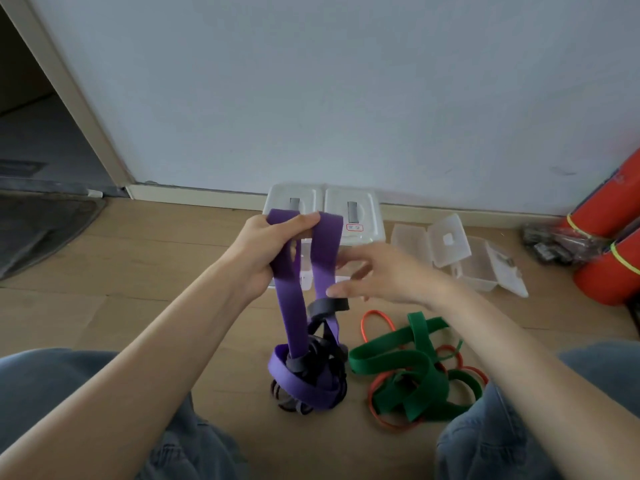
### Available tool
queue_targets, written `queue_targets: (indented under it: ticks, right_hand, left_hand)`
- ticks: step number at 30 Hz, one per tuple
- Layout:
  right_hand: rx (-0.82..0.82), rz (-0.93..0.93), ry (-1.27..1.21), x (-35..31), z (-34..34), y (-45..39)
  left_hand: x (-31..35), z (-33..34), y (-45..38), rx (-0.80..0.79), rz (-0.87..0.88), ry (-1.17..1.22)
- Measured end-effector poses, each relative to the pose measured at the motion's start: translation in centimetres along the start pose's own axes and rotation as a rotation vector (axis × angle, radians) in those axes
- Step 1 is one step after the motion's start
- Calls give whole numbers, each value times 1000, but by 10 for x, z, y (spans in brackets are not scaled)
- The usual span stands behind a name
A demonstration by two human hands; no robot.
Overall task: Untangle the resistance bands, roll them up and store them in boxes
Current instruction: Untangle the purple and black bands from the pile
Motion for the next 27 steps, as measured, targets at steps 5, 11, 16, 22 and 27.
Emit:
queue_targets:
  ticks: [5,11,16,22,27]
  right_hand:
    - [309,-21,-473,-8,-4,-7]
    - [499,-182,-1167,-26,-50,-2]
    - [183,-53,-688,-12,-41,1]
    - [217,-61,-162,-17,7,-5]
    - [357,-97,-929,-28,-26,-2]
  left_hand:
    - [8,-4,-4,-42,114,-125]
    - [-15,13,11,-275,-18,-466]
    - [15,2,6,-134,72,-47]
    - [26,1,-1,-154,121,-2]
    - [-12,6,10,-502,-60,-351]
Point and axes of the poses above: each hand's wrist, its own y-axis away from the middle knuckle, its own z-axis out of the palm, x = y × z, the point moved 4 cm from there along -y, towards the middle knuckle, and after that the axes turned 4 degrees about x, right-handed, at the moved point
